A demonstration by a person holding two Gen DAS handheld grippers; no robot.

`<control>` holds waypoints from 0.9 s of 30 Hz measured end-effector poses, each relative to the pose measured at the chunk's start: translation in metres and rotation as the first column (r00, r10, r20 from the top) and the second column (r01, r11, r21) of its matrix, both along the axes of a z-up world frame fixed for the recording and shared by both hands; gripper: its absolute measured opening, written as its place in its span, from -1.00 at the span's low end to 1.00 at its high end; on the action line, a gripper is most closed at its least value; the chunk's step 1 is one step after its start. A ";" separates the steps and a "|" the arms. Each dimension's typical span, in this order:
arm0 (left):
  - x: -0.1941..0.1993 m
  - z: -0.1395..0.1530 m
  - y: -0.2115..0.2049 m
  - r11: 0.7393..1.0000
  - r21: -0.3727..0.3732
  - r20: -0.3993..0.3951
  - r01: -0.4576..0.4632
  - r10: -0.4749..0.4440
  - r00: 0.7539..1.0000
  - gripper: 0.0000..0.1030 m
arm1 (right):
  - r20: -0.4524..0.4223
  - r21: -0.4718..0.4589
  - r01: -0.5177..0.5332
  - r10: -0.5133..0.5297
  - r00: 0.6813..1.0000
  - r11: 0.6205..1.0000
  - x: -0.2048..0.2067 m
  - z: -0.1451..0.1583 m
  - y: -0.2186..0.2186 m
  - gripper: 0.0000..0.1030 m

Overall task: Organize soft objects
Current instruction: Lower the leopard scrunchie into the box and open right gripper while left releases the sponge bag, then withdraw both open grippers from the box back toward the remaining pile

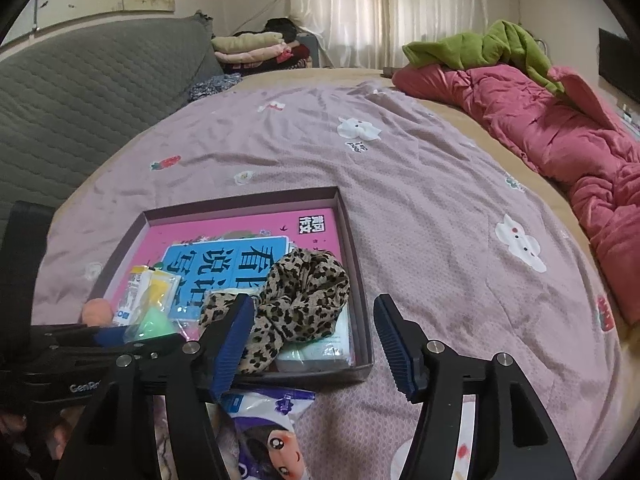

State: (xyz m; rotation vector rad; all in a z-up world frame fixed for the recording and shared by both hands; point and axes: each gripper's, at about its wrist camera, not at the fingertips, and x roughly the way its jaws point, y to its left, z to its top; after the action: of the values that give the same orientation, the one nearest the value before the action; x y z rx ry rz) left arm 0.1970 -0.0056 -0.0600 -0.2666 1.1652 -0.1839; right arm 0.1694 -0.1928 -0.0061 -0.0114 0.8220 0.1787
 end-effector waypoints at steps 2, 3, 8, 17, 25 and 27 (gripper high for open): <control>0.000 0.000 0.000 1.000 0.001 0.000 -0.001 0.001 1.000 0.00 | 0.006 0.003 -0.003 0.003 1.000 1.000 -0.002 0.003 0.001 0.25; 0.000 0.000 0.000 1.000 0.001 -0.001 0.000 0.000 1.000 0.02 | 0.009 0.003 -0.004 0.004 1.000 1.000 -0.002 0.004 0.002 0.25; -0.001 0.002 0.000 1.000 0.010 0.002 0.012 -0.012 1.000 0.06 | 0.016 0.000 -0.006 0.006 1.000 1.000 -0.004 0.009 0.004 0.26; -0.003 0.005 0.003 1.000 0.022 0.002 0.006 -0.006 1.000 0.18 | 0.025 -0.001 -0.002 0.002 1.000 1.000 -0.008 0.015 0.002 0.31; -0.006 0.008 0.006 1.000 0.030 0.007 -0.002 0.002 1.000 0.19 | 0.021 -0.003 -0.005 0.005 1.000 1.000 -0.008 0.016 0.002 0.34; -0.007 0.008 0.007 1.000 0.031 0.008 -0.004 0.004 1.000 0.19 | 0.021 -0.002 -0.004 0.004 1.000 1.000 -0.009 0.015 0.002 0.34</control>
State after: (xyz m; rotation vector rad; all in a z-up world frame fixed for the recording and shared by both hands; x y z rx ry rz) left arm 0.1899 0.0013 -0.0516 -0.2410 1.1589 -0.1635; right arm 0.1606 -0.1907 0.0094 -0.0170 0.8017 0.1810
